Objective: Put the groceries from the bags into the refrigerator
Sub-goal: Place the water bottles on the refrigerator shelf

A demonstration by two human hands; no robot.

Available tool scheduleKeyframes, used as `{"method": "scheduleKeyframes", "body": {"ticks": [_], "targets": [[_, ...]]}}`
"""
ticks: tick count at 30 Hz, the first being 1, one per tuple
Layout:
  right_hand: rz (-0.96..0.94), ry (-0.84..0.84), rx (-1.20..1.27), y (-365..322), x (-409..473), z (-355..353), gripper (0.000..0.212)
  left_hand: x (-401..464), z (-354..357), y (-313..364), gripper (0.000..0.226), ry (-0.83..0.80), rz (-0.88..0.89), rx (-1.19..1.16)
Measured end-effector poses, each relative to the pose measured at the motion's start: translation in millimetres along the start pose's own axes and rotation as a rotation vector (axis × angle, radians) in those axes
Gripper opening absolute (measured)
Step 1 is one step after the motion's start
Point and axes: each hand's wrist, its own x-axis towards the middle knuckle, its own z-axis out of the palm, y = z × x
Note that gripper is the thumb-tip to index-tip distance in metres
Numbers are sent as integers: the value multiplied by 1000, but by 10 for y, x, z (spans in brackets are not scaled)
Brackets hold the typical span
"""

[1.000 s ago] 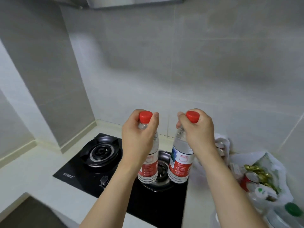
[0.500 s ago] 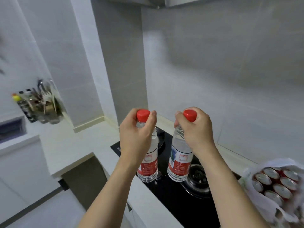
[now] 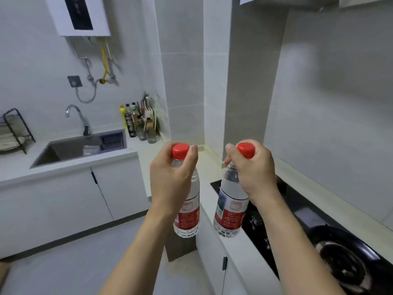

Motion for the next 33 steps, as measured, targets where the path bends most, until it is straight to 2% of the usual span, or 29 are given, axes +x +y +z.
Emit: {"method": "scheduleKeyframes", "body": {"ticks": [9,15,24,33], "targets": [[-27,-279,128,-273,-168,1084,18,38,-1009,-240,19,197,-36,168],[-83,-471,226,-511,-271,1673,16,15,-1555,-179,21,388,-42,289],[-165,-737,348,-827,-644,2259,19,-242,-2200,-60,22,682,-59,439],[-226,-1043,441,-1188,-1453,2704,18,-952,-2816,258,24,960,-105,625]]}}
